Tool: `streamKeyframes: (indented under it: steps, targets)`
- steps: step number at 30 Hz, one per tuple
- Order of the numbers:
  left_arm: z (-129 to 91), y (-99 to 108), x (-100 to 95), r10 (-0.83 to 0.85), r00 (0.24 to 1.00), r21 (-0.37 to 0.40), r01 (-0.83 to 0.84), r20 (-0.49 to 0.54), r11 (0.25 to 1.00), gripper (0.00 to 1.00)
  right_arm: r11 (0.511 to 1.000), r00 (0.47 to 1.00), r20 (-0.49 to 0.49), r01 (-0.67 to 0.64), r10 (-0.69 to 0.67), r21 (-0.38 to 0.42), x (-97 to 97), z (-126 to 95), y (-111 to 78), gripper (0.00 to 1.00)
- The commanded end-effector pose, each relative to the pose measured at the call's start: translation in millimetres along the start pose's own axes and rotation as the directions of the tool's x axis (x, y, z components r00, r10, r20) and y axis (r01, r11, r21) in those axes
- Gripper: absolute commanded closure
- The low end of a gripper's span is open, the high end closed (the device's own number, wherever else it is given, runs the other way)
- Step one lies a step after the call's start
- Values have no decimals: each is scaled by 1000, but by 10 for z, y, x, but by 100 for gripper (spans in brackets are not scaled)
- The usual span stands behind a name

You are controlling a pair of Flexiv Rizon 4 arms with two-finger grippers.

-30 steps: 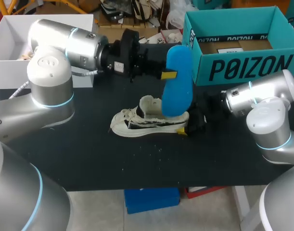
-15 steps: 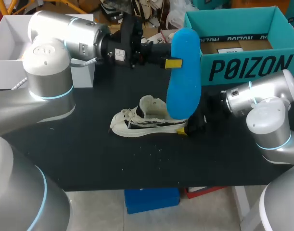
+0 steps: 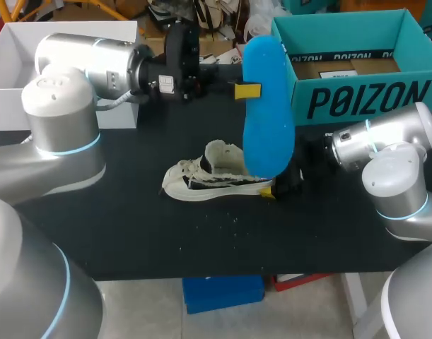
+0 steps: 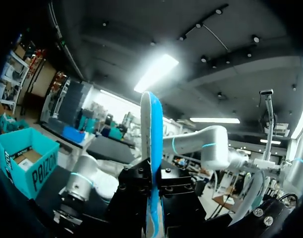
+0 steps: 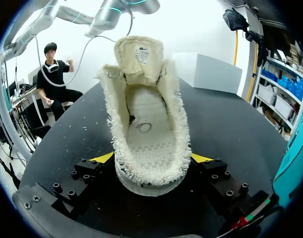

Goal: Take the shoe out of the shoebox, open the shoe tongue, remove and reinsert the insole, then place the shoe into the shoebox

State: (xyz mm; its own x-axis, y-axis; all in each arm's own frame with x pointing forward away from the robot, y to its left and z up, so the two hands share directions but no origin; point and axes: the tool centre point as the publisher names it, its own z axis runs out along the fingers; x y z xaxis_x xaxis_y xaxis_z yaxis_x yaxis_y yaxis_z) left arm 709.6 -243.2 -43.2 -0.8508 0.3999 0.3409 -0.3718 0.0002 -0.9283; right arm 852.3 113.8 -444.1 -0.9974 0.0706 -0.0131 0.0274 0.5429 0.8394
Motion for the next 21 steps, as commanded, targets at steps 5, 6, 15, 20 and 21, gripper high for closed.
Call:
streamKeyframes:
  steps: [5,6,15,20,21]
  targets:
    - [-4,-11,92,-5,1000,4,5,18,1000,100,1000,1000,-1,-1,1,2,-19,4,-15,100]
    - [-15,-3,93,8,999,-17,-7,47,1000,100,1000,1000,-1,-1,1,2,-19,4,-15,100]
    - [-15,-3,93,8,999,-17,-7,47,1000,100,998,1000,14,27,-27,50,-43,-97,-3,0]
    - [-15,-3,93,8,999,-17,-7,47,1000,100,980,995,16,94,-98,176,-96,-323,23,0]
    - [-15,-3,93,8,999,-17,-7,47,1000,100,971,993,7,112,-116,211,-104,-365,43,0]
